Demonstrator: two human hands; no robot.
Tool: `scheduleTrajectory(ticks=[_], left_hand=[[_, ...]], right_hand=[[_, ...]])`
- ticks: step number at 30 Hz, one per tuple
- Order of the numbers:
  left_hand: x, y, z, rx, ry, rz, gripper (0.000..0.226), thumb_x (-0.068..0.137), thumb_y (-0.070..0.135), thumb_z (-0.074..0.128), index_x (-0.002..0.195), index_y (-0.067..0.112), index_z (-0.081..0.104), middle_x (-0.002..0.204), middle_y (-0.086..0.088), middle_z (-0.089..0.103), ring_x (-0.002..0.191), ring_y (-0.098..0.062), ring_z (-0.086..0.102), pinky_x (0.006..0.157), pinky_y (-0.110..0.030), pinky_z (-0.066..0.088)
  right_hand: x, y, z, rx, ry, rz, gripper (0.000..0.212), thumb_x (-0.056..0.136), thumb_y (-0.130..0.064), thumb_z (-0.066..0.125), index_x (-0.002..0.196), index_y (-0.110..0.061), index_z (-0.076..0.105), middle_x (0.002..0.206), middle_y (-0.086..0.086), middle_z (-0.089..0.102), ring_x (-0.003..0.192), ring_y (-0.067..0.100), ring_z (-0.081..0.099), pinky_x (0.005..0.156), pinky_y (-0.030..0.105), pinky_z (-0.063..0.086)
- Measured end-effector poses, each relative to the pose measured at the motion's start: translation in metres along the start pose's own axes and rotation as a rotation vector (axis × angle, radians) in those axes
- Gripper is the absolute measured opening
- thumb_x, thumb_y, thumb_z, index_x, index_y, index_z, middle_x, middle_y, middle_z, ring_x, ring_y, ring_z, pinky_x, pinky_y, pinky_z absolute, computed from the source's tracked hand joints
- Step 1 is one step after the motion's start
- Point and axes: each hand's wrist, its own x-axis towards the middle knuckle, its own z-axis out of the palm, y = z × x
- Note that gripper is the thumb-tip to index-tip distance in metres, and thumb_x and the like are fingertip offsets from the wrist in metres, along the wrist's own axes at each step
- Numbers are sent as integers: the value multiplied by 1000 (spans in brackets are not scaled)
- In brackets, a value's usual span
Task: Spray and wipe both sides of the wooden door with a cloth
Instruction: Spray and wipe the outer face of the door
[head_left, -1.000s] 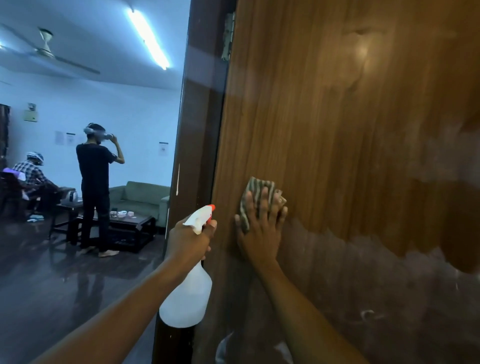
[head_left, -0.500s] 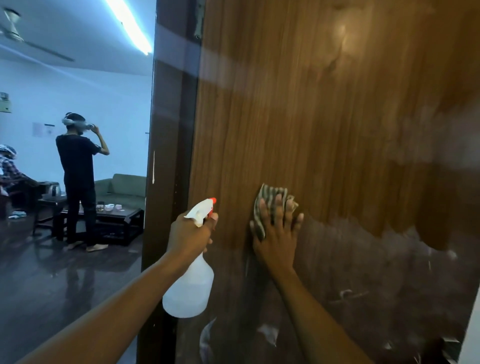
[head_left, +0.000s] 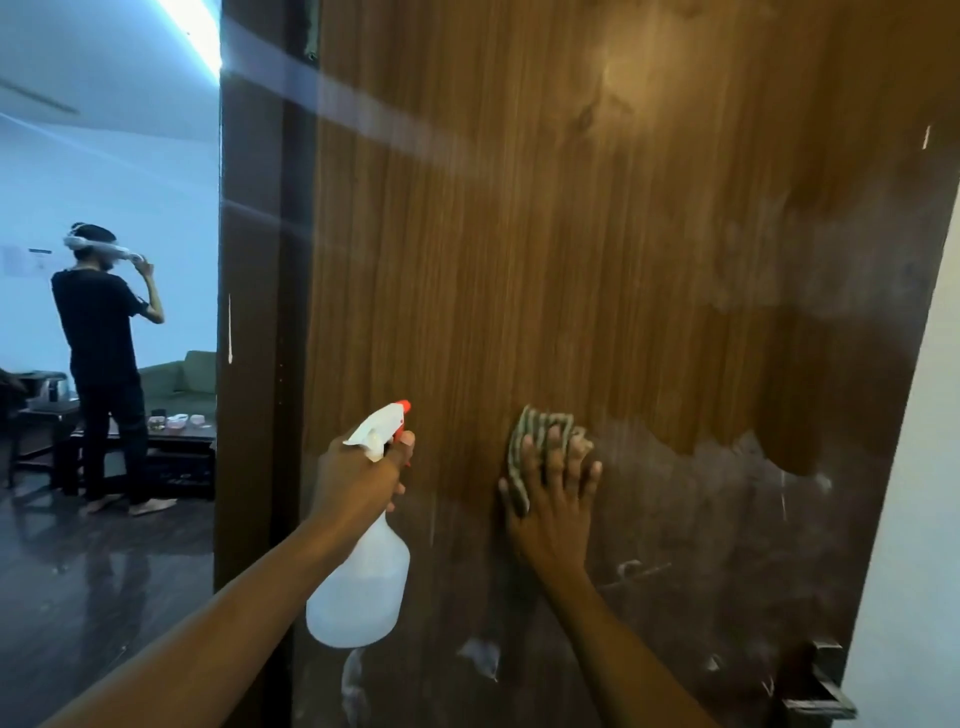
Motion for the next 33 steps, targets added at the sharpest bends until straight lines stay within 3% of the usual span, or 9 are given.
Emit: scheduleTrajectory(ticks=[3,6,10,14,18,21,25,28,33], left_hand=[[-6,6,17,5,17,-8,39,84,38,67,114,14,61,92,-3,70,71,-22,68,56,-27,52],[-15,11,36,6,-11,20,39,85,39,66,115,14,62,88,-5,71,69,-23,68,56,-28,53],[-35,11,63,9,-27,5,42,86,39,65,120,14,59,93,-3,70,70,-20,67,50,-24,49],[-52,7,91,-23,-33,-54,43,84,38,66,117,12,60,91,-6,70,68,-21,66,49,-24,49],[-59,12,120,-21,-44,-76,42,85,40,65,116,12,60,92,-7,70,68,-21,65,51,-24,49],[-62,16,134,-12,-43,-38,43,86,40,65,119,13,60,90,-6,71,68,-22,66,55,-28,51],[-70,17,154,-36,-34,-45,42,88,34,64,123,11,58,91,-7,70,65,-19,64,50,-25,48],[-77,11,163,-38,-51,-58,41,87,34,64,120,9,59,90,-8,70,66,-21,64,49,-25,47],[-83,11,173,-27,-89,-35,40,89,33,62,122,11,58,94,-7,69,65,-18,62,51,-23,48]], right_hand=[[49,-15,-19,93,18,94,68,101,-52,34,158,-20,17,165,14,4,151,40,0,119,64,5],[49,-19,-10,83,10,-129,67,100,-54,37,157,-22,21,165,12,8,151,39,3,120,59,2],[-11,34,4,-28,-56,-392,70,98,-53,48,157,-28,21,166,5,8,152,32,8,119,61,13],[-8,93,-12,-13,-36,-92,73,96,-52,42,158,-24,16,166,12,9,151,40,8,115,67,13],[52,87,-40,119,-32,122,76,100,-56,31,159,-17,1,166,12,-6,151,40,-8,119,61,-5],[54,76,-31,80,-69,-146,76,100,-58,34,159,-17,10,166,10,1,151,38,-4,121,56,-5],[-4,112,-12,7,-146,-392,69,101,-56,33,159,-22,15,167,4,4,153,31,3,116,60,23],[-40,154,-13,-33,-202,-238,75,99,-56,34,159,-22,6,167,5,-4,152,33,1,114,64,22],[-1,169,-39,36,-122,223,81,99,-57,35,159,-12,5,165,16,-7,150,41,-8,117,65,3]])
